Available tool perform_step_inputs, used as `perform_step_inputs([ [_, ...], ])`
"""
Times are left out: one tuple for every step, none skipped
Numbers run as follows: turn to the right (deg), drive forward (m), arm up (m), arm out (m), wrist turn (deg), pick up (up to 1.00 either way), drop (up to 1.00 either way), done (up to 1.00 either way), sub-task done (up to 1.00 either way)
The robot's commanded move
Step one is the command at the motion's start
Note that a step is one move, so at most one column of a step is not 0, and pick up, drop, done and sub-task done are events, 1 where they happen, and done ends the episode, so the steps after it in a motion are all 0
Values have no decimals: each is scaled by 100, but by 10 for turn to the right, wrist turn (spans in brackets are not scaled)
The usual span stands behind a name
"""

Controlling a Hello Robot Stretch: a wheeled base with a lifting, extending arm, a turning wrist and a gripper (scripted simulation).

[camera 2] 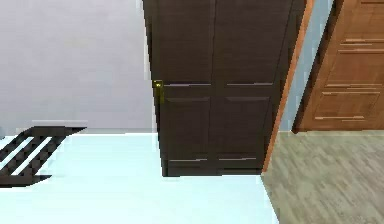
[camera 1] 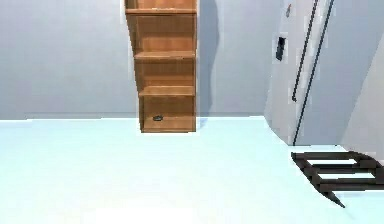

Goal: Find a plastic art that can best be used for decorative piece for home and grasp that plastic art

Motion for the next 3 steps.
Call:
perform_step_inputs([
  [-60, 0, 0, 0, 0, 0, 0, 0, 0],
  [0, 35, 0, 0, 0, 0, 0, 0, 0],
  [-390, 0, 0, 0, 0, 0, 0, 0, 0],
])
